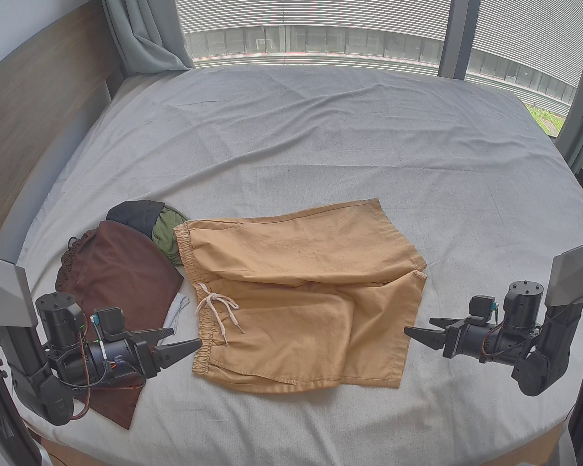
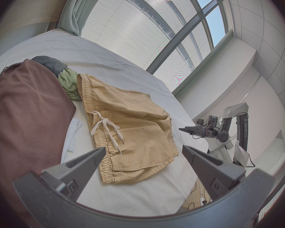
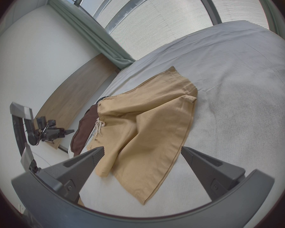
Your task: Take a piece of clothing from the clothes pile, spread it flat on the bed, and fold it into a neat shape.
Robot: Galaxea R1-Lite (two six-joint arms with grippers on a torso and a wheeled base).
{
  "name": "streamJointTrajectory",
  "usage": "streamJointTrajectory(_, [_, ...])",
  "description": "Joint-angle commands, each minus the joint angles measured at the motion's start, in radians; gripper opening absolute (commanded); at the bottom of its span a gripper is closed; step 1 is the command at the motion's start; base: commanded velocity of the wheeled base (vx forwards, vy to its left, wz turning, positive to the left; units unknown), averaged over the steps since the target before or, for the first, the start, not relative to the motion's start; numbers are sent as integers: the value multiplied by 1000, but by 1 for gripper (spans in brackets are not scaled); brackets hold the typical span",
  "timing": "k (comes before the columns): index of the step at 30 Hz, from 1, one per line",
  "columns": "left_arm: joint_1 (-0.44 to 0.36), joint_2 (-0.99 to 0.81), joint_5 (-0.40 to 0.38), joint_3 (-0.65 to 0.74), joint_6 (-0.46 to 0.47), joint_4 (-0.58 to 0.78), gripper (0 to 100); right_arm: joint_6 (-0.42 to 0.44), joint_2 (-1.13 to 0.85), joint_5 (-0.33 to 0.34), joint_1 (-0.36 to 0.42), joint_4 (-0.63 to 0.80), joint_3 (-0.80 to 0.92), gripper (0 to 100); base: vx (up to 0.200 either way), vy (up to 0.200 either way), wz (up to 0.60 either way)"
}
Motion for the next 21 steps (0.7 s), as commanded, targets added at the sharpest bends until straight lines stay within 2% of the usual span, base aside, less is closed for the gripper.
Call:
streamJointTrajectory(1, [-2,59,0,-9,-1,-1,100,-8,-22,7,19,-2,24,100,0,0,0])
streamJointTrajectory(21, [1,247,12,-38,-4,-1,100,-3,-20,4,34,0,16,100,0,0,0])
